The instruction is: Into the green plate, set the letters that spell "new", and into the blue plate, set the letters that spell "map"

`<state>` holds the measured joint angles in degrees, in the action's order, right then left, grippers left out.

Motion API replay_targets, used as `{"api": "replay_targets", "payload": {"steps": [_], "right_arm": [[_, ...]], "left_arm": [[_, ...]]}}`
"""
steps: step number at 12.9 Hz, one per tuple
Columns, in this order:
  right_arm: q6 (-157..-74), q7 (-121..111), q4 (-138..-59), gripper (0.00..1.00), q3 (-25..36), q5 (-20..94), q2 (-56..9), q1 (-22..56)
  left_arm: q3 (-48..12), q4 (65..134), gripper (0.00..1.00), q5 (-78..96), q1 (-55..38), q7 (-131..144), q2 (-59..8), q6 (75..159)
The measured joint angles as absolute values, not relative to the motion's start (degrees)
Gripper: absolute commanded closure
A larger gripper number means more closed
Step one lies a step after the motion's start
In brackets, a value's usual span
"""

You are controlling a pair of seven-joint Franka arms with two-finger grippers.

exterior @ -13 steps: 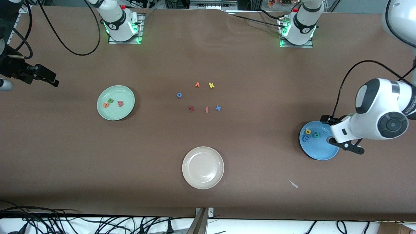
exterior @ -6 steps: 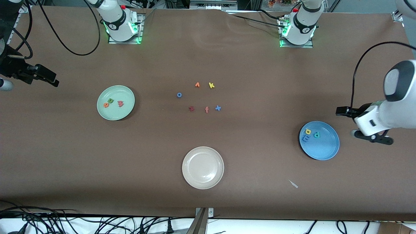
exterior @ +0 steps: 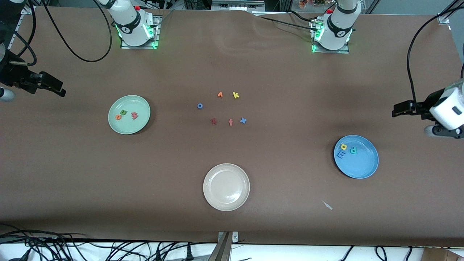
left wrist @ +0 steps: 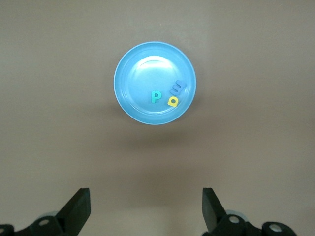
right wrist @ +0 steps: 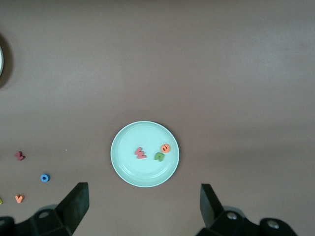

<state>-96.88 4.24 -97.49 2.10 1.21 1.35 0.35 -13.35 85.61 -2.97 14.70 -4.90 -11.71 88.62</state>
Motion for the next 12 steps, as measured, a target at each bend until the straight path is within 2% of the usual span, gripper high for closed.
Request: {"api": "replay_targets", "payload": {"steps": [6, 12], "right_arm": [[-96.87, 4.24, -97.49, 0.00, 2.10, 1.21, 1.35, 0.35], [-96.86, 4.24, -97.48, 0.00, 2.10, 1.21, 1.35, 0.35]], "left_arm": [[-13.03, 85.62, 0.00, -2.81, 11.45, -3.87, -4.36, 86.65], [-12.97, 86.19, 0.00, -2.81, 11.18, -3.49, -3.90, 86.60]]}}
